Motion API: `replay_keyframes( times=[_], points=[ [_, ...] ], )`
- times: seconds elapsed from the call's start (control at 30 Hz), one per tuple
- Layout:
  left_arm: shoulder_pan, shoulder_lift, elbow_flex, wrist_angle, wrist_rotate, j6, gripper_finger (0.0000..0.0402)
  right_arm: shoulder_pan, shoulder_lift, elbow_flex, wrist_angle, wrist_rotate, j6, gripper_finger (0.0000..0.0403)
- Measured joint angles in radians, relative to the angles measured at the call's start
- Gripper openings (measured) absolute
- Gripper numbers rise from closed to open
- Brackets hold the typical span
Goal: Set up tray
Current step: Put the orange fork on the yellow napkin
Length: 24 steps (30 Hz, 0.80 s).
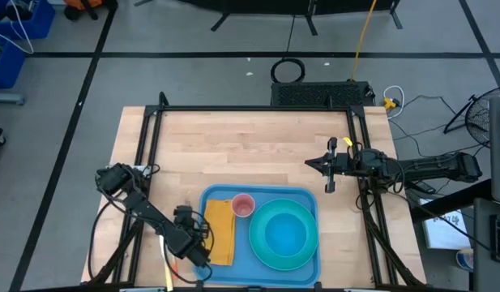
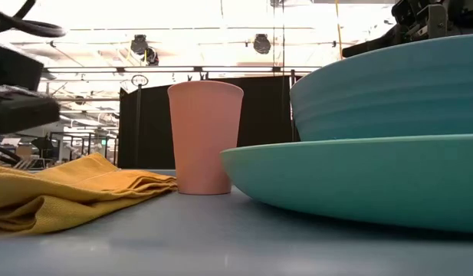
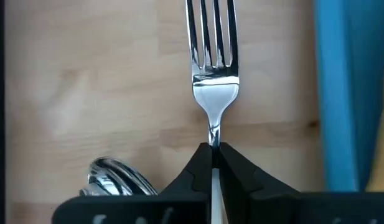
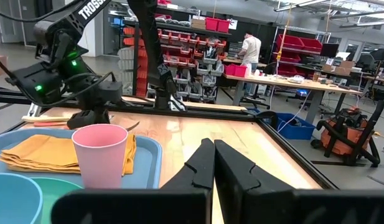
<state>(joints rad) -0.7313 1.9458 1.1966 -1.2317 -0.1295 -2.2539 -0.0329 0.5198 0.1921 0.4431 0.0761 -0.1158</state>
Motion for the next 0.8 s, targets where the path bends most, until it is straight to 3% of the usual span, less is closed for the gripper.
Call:
replay_keyframes(
  times=[0.23, 0.37, 0.53, 0.8],
  points=[
    [0.008, -0.098, 0.029, -0.027, -0.059, -0.005, 0.001, 0.0, 0.0, 0.0, 0.001, 0.0, 0.0, 0.0],
    [-0.006, -0.141, 0.117, -0.019, -0.18, 0.015, 0.0009, 0.0, 0.0, 0.0, 0.002, 0.0, 0.0, 0.0],
    [0.017, -0.128, 0.202, 0.032, -0.217, 0.054, 0.001, 0.0, 0.0, 0.0, 0.004, -0.001, 0.0, 0.0],
    [0.084, -0.039, 0.204, 0.222, -0.28, 0.172, 0.001, 0.0, 0.0, 0.0, 0.02, -0.002, 0.024, 0.0]
  ],
)
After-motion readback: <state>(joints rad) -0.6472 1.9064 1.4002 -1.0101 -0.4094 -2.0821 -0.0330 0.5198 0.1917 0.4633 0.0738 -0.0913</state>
